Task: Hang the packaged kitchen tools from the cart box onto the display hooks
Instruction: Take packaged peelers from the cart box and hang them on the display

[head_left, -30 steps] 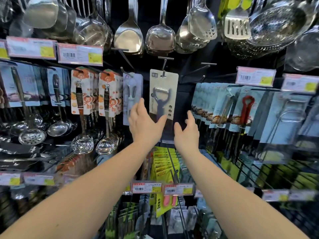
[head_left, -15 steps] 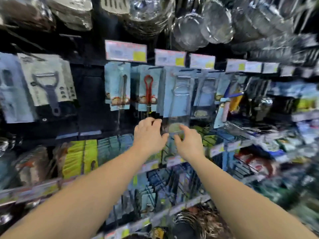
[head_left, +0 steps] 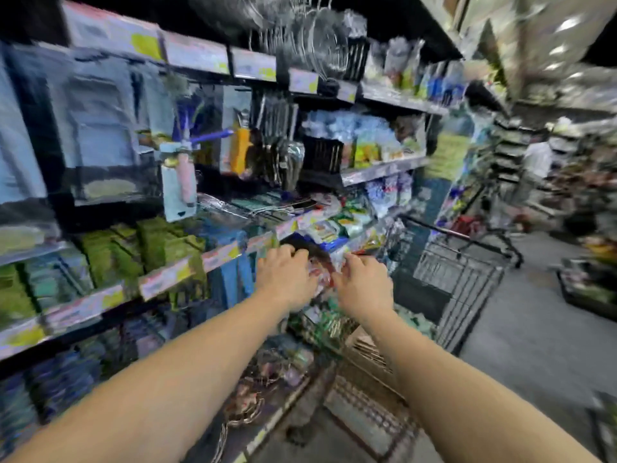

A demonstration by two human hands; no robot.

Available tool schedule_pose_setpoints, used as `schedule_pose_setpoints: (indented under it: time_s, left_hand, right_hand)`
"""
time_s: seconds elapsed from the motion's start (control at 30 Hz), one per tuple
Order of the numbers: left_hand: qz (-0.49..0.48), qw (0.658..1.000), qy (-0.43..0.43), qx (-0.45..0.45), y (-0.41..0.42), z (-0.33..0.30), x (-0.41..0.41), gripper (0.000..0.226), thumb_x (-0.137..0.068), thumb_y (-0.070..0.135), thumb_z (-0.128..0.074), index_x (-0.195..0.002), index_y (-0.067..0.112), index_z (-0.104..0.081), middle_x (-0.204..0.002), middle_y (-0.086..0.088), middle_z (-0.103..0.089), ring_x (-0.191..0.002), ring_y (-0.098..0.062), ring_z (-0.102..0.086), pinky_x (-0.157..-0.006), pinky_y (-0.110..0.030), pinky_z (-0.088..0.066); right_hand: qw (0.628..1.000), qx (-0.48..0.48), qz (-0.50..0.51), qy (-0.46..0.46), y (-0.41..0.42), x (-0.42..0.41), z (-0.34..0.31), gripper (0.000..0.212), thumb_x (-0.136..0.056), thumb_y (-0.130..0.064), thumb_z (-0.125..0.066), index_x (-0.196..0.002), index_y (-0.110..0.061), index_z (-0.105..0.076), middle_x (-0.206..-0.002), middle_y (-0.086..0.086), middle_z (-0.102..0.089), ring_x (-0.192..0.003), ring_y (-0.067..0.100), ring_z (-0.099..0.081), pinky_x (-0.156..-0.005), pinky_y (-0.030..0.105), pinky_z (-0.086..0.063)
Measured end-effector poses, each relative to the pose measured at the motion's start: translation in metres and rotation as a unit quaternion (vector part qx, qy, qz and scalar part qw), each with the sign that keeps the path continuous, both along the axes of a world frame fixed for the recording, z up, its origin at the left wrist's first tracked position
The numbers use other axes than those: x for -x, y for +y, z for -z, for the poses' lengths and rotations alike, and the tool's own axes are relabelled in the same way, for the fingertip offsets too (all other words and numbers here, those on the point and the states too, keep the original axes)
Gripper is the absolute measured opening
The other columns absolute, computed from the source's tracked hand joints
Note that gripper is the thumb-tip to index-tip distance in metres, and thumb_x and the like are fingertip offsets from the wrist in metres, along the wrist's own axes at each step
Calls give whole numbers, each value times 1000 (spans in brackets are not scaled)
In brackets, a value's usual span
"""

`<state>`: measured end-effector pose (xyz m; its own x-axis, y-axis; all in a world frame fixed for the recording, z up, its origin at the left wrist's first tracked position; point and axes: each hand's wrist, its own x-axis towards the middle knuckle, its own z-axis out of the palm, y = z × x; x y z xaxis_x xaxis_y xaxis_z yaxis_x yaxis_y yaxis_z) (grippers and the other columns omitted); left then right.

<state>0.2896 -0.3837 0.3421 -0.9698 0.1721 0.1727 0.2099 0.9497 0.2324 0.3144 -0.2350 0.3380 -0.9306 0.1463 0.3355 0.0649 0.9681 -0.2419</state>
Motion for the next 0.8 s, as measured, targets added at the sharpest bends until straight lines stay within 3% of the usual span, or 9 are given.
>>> schedule_pose_setpoints:
  time_s: [0.27, 0.47, 0.63, 0.8]
  left_hand:
    - [81, 996, -29, 17, 101, 52, 116, 61, -93, 58, -49, -141, 22, -42, -144, -10, -42, -134, -33, -37, -110, -46, -31]
    - [114, 990, -74, 40, 151, 74, 221, 58, -95, 57, -47, -140, 21, -41, -143, -12, -39, -133, -34, -36, -108, -45, -32]
    - [118, 986, -115, 36, 181, 109, 281, 68, -93, 59, -48, -150, 24, -33, -154, -13, -32, -141, -35, -30, -115, -49, -29]
    - [84, 985, -148, 11, 211, 162, 331, 69, -92, 57, -52, -149, 23, -34, -153, -11, -34, -140, -34, -32, -113, -43, -32]
  right_hand:
    - [996, 10, 79, -50, 102, 99, 47, 50, -96, -48, -46, -142, -28, -42, -136, 6, -50, -126, 30, -43, -98, 42, -40]
    - [981, 50, 147, -117, 170, 191, 77, 55, -94, -48, -51, -144, -28, -38, -136, 8, -49, -124, 31, -45, -97, 44, -47]
    - [963, 67, 175, -195, 225, 239, 120, 58, -94, -44, -54, -146, -25, -36, -138, 11, -48, -121, 32, -50, -93, 42, -51]
    - [953, 69, 147, -255, 275, 293, 174, 57, -93, -41, -58, -143, -23, -39, -136, 10, -51, -118, 30, -53, -93, 40, -50]
